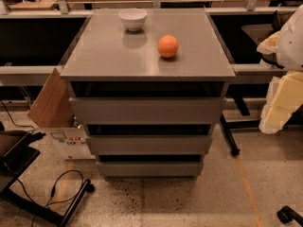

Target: Open bottom drawer

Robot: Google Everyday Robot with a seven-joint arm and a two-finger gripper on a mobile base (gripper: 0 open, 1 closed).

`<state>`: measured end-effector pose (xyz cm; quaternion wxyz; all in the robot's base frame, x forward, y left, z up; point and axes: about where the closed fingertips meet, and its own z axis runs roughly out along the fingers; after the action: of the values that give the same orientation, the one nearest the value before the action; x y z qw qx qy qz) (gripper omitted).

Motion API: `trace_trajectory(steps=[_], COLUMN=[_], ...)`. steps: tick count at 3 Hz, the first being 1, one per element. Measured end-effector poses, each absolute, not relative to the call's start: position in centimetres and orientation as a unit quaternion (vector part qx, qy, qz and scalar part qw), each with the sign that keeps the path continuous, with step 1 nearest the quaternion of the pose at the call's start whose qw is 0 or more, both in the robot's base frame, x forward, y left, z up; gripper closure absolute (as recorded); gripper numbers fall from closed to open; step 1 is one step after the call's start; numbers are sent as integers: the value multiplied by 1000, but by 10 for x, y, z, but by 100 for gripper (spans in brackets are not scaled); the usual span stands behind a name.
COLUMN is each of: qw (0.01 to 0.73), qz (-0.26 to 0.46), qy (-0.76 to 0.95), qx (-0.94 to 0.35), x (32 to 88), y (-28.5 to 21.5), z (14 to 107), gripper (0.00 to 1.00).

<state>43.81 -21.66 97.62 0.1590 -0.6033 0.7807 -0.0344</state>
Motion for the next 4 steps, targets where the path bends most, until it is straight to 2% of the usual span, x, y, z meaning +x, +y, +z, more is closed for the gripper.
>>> trace_trajectory(steps=[2, 4], qw=[178, 166], qz=[-13, 53], qy=[783, 821], qx=[-596, -543], x=[434, 433], y=[-209, -198], z=[933, 730], gripper=[0, 0])
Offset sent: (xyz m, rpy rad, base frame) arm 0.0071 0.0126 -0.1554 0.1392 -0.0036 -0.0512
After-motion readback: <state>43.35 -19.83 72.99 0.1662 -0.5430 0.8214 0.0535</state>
